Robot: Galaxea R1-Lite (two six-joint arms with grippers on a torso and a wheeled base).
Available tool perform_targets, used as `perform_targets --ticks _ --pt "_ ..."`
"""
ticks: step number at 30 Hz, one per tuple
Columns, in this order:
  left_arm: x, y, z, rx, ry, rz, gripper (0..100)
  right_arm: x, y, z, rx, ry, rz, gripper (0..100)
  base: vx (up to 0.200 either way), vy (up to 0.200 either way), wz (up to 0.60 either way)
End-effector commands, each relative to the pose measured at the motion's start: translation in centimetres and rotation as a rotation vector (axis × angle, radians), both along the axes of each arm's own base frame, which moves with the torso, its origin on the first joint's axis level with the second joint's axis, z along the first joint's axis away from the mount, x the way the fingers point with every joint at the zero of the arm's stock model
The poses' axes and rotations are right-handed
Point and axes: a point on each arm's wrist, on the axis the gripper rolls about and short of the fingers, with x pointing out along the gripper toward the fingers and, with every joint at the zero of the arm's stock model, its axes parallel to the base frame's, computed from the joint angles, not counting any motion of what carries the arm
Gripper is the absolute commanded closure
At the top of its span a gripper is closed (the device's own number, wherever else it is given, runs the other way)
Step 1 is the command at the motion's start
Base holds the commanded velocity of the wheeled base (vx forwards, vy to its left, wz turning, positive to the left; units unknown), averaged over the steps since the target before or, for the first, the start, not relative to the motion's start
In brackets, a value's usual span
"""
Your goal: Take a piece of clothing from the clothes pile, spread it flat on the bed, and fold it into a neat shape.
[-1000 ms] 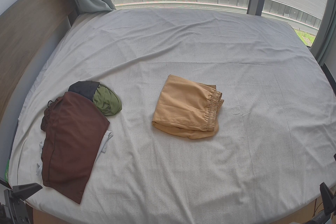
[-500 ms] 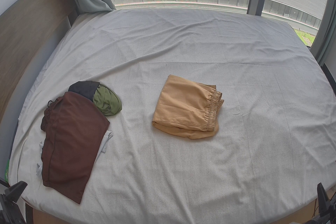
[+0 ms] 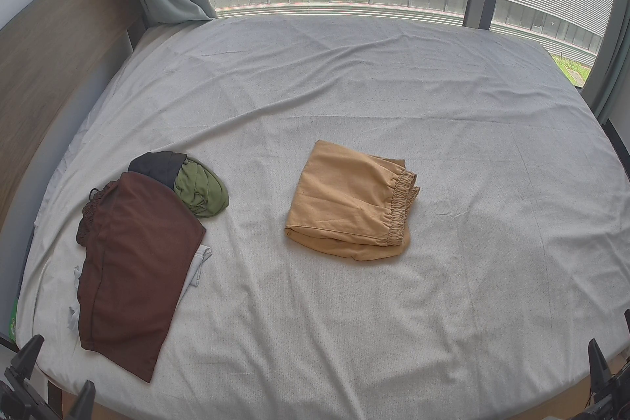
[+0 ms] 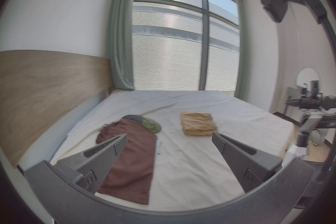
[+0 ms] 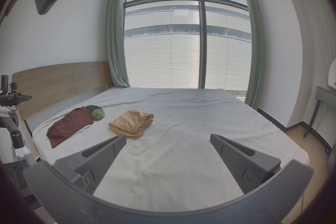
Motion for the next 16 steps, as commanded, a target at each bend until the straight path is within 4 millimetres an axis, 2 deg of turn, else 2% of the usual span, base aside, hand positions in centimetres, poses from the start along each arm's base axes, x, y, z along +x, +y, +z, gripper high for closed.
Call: perform_targets --ticks 1,4,16 --pt "-0.19 0.36 -0.94 -0.004 0.007 0.215 0 0.06 -0.15 -0.98 0.020 0.052 -0.065 0 0.000 0.000 0.00" --pt "-0.20 0.58 -1.66 -0.005 0.083 0.313 0 0.06 -0.14 -0.98 0.020 0.052 -0.060 0 0.000 0.000 0.00" --pt "-0.16 0.51 -1.52 -0.012 0.062 0.280 0 0.06 -0.14 -0.98 0.023 0.053 -0.060 0 0.000 0.000 0.00"
